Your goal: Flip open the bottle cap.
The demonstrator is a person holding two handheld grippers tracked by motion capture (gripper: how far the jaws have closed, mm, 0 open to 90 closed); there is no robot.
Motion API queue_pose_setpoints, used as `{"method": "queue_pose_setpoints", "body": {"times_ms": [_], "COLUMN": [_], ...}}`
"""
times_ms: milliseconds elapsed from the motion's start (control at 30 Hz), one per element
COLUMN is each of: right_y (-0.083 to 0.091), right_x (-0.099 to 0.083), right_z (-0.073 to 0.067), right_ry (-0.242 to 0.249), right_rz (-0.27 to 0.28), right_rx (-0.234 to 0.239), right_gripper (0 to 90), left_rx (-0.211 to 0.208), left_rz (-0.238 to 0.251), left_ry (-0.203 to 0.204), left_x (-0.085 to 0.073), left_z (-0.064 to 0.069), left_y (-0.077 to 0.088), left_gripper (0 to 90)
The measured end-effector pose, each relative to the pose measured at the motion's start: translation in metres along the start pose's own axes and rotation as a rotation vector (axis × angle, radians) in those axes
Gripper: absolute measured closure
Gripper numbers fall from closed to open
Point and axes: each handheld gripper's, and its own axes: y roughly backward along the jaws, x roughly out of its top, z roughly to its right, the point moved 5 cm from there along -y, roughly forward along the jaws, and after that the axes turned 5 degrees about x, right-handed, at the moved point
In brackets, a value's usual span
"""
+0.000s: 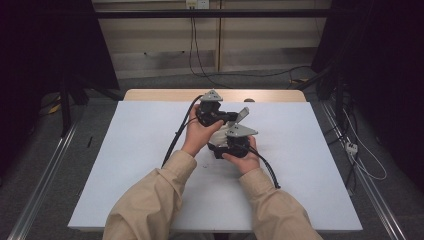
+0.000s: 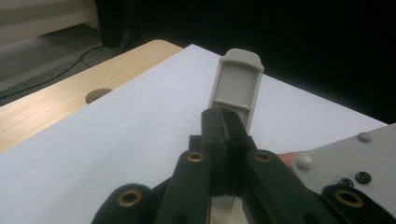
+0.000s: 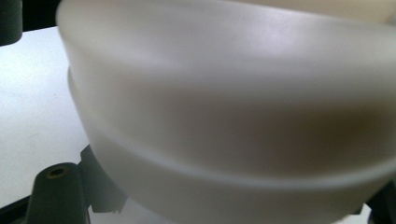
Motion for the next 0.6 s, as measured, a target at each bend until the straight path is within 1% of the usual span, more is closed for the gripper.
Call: {"method": "queue_pose_setpoints", "body": {"times_ms": [233,367,467,600], "right_y": [0.0001,0.0002,0.0001,0.0001], "right_x": [-0.0001,-0.0001,-0.0001,-0.0001], "right_z": [0.0002,0.0001,0.0001,0.0001], "right_ry": [-0.005,-0.002,-0.001,0.001], "right_rz": [0.001,-0.001,-0.001,-0.002], "right_rx": [0.002,0.0,0.0,0.0], "right_gripper": [18.0,18.0,17.9,18.0], "left_rx": [0.003,-0.001,0.003,0.003], "left_rz": [-0.005,-0.007,-0.013,-0.014], "left_ry": [-0.005,0.0,-0.009,-0.006], "left_x": [-0.0006,-0.001,-0.0015,-0.0017], "left_z": [-0.0004,-0.0005,-0.0009,-0.0001], "left_y": [-0.0009,-0.0016,-0.0022,-0.0034], "left_gripper": [90.0,90.0,90.0,90.0]}}
